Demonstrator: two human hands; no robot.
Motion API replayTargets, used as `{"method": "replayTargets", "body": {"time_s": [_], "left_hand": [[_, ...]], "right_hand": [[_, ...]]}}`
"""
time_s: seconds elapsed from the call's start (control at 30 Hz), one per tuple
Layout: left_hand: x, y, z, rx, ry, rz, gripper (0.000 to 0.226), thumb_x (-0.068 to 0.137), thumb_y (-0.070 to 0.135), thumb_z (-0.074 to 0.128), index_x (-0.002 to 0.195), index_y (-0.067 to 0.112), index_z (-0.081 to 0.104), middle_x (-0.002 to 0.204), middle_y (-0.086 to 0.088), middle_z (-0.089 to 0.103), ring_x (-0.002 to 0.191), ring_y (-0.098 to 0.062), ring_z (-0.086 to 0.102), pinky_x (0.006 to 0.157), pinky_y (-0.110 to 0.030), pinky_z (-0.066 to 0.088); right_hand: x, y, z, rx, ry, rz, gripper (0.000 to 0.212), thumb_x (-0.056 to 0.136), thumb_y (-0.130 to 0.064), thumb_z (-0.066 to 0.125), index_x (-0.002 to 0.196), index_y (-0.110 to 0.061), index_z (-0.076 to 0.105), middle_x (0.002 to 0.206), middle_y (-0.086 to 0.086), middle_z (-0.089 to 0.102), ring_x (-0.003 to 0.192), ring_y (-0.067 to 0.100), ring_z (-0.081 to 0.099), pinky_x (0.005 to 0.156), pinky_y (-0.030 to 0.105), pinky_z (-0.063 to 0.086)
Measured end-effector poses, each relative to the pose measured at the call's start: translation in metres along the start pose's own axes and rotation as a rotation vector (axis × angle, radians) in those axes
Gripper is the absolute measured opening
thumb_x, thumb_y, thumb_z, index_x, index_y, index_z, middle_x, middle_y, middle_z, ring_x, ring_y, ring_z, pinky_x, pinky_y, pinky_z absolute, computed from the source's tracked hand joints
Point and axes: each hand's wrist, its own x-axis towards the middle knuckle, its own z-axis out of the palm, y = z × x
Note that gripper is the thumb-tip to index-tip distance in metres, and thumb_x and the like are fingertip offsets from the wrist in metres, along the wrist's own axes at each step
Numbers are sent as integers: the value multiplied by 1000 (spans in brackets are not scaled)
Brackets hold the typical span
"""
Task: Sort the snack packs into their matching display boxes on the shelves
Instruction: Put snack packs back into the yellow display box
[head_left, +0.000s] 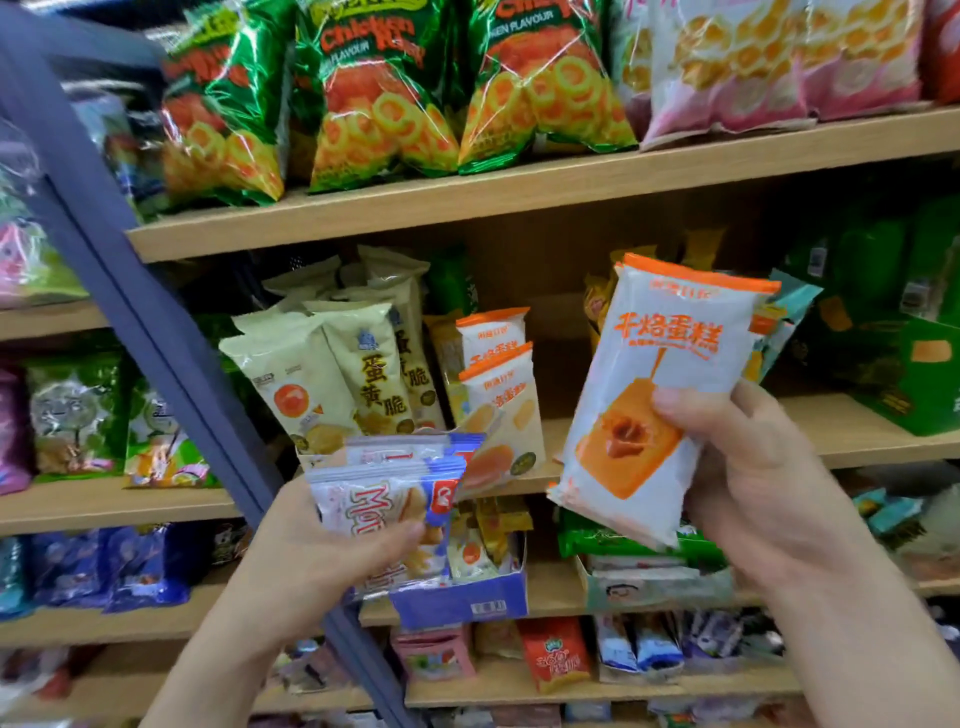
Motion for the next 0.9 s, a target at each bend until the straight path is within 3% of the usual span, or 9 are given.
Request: {"method": "replayTargets", "body": {"time_s": [0.1, 0.2, 0.3, 0.37, 0.43, 0.53, 0.7, 0.8, 0.9], "left_hand": [[2, -4, -13, 292, 2, 65, 46, 67, 7, 89, 103, 30, 73, 120, 12, 65, 106, -8, 65, 77, -19, 54], [-1, 1, -26, 467, -71, 114, 45, 63, 18, 93, 97, 41, 73, 125, 32, 48, 121, -2, 55, 85, -24, 55], [-4, 7, -34, 438, -76, 128, 46, 62, 18, 93, 96, 40, 74, 121, 31, 52, 120, 2, 54, 81, -15, 53], [-4, 7, -43, 465, -78, 197, 41, 60, 32, 91, 98, 38, 74, 124, 28, 52, 126, 6, 47, 82, -11, 49], [-1, 7, -48, 543, -87, 269, 43, 62, 45, 85, 102, 37, 72, 131, 20, 52, 134, 2, 41, 92, -17, 48], [8, 6, -49, 600, -91, 323, 43, 66, 48, 82, 105, 38, 69, 130, 10, 56, 141, -4, 33, 102, -31, 43], [19, 6, -48, 630, -130, 323, 44, 66, 47, 81, 107, 36, 69, 135, 11, 51, 139, -5, 35, 104, -33, 42], [20, 4, -48, 663, -110, 337, 45, 66, 47, 82, 108, 36, 68, 138, 15, 45, 134, -3, 40, 100, -19, 42], [23, 5, -49, 695, -41, 377, 49, 65, 38, 89, 108, 40, 66, 143, 13, 38, 132, 2, 38, 98, -8, 37]], "right_hand": [[21, -10, 40, 60, -132, -103, 44, 69, -7, 68, 113, -13, 63, 97, 2, 76, 86, 18, 74, 69, 33, 59], [47, -8, 82, 36, -227, -189, 47, 71, -2, 71, 117, -6, 60, 101, 9, 74, 90, 21, 72, 76, 38, 60], [73, 10, 112, -76, -209, -256, 60, 73, 10, 76, 127, -3, 51, 111, 13, 69, 95, 20, 71, 74, 33, 59], [87, 28, 122, -166, -190, -269, 69, 74, 13, 76, 133, -7, 46, 114, 5, 66, 96, 8, 69, 73, 26, 58], [97, 45, 122, -323, -181, -298, 79, 73, 5, 82, 137, -18, 43, 119, -4, 64, 105, 2, 65, 83, 28, 58], [103, 63, 116, -598, -180, -343, 88, 70, -13, 88, 142, -24, 38, 129, -10, 58, 118, 2, 57, 97, 30, 53], [105, 75, 112, -910, -193, -378, 91, 64, -32, 92, 136, -33, 35, 130, -11, 54, 119, 11, 54, 96, 42, 52], [110, 69, 110, -1116, -232, -325, 103, 61, -41, 92, 141, -36, 26, 136, -7, 50, 120, 16, 53, 95, 44, 52], [115, 53, 105, -1183, -446, -190, 115, 65, -34, 91, 147, -49, 12, 144, -3, 45, 123, 19, 53, 95, 43, 53]]}}
